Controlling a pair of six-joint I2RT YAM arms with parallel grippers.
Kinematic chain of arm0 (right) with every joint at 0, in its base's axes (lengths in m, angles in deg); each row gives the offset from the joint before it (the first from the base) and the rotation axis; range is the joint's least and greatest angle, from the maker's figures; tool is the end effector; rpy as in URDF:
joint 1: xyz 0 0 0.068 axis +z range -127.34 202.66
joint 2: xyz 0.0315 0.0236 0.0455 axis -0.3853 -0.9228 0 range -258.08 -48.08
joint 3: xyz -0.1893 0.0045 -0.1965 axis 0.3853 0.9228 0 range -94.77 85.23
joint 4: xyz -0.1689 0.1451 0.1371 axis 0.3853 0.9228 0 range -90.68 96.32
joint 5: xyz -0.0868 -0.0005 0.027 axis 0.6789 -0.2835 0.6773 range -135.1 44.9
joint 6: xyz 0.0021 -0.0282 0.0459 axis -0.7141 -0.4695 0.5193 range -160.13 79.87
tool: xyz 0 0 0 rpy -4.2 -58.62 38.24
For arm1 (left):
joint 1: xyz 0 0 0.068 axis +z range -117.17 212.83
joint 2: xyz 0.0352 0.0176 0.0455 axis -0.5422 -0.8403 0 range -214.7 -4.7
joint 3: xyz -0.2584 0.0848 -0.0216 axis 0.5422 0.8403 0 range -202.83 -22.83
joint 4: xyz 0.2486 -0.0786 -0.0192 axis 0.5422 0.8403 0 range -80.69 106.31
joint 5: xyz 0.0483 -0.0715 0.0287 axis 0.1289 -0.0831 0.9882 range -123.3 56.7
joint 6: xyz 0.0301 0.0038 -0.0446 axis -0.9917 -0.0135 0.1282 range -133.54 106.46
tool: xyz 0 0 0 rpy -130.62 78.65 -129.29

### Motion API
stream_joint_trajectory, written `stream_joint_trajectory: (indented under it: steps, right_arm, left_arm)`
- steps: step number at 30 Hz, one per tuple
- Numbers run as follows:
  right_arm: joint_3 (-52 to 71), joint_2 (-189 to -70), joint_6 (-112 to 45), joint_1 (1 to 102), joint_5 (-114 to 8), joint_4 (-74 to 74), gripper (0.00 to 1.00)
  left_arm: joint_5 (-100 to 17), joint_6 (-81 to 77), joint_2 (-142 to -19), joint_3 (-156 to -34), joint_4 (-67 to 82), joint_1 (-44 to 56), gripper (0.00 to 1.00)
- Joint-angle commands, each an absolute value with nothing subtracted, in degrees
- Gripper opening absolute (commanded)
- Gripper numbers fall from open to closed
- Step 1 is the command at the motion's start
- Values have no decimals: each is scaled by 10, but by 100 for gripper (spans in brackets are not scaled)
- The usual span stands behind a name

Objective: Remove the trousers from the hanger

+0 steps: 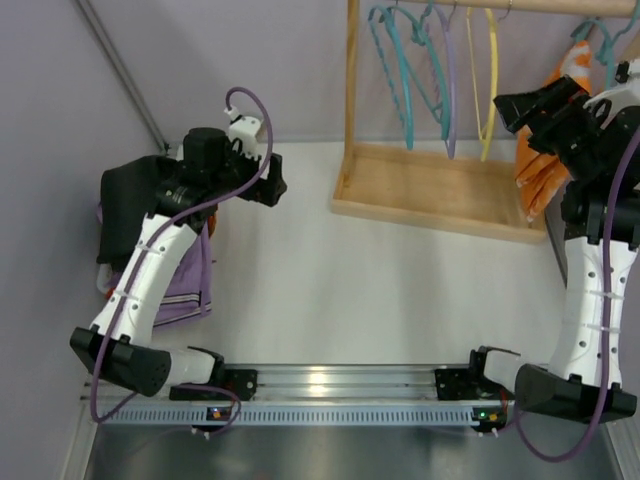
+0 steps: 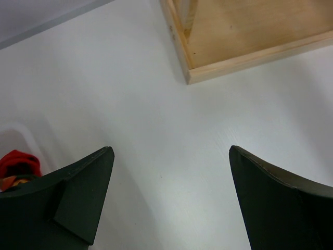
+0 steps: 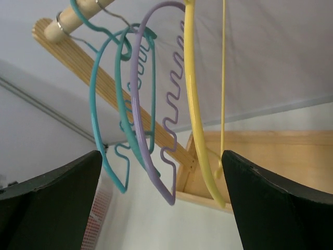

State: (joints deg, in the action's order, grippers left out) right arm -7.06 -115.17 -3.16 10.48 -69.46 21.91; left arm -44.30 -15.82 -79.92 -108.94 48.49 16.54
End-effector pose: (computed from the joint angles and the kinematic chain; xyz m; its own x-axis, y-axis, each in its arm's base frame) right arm 0.2177 -0.0320 0.5202 -0.0911 0.5802 -0.8094 -0.1949 0.7867 0.5858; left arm 0.2648 -0.0847 0.4224 -0.4371 0.1685 -0.8835 0.4546 0.8890 -0.0553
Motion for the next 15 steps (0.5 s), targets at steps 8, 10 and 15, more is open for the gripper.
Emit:
stream_joint_trajectory:
  steps: [8,10,15]
  right_arm:
    - [8,-1017,-300,100,-809,322,99]
    - [47,-987,-323,100,-831,342,99]
    - [124,-948,-356,101,-871,365,99]
  left_arm:
    - [-409,-117,-863,-1140,487,79,98]
    - [-409,-118,-864,-1138,487,70,98]
    - [-400,-118,-857,-1124,486,65,98]
